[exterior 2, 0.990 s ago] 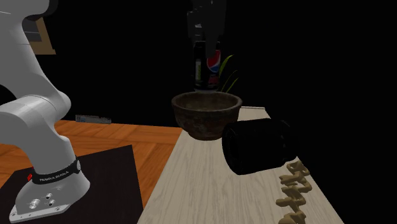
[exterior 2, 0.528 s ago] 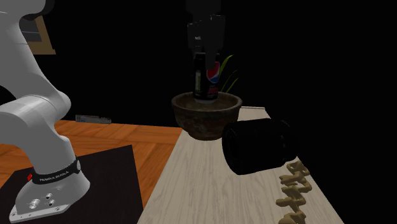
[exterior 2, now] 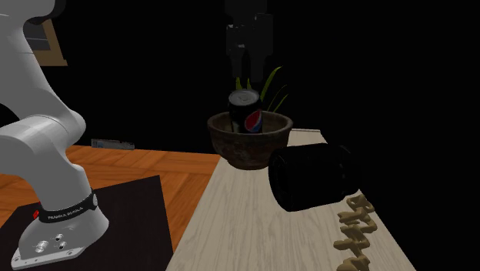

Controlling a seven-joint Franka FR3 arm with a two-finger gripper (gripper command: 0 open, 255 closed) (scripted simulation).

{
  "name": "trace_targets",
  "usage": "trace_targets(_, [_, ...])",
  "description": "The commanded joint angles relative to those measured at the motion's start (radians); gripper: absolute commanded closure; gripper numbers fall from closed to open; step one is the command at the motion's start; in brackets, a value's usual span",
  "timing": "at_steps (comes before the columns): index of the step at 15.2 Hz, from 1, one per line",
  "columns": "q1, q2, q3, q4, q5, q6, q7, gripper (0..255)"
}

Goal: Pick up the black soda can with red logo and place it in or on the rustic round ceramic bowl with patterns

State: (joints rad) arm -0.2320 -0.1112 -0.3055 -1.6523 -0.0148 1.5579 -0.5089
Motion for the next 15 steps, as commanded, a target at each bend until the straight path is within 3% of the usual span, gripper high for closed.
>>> trace_targets(1, [0.0,0.0,0.0,0.0,0.0,0.0,0.0,0])
trace_targets(3, [0.0,0.0,0.0,0.0,0.0,0.0,0.0,0])
trace_targets(7, [-0.004,0.053,-0.008,0.191,0.016,-0.141,-0.012,0])
trace_targets(15, [-0.004,0.053,-0.008,0.191,0.016,-0.141,-0.012,0])
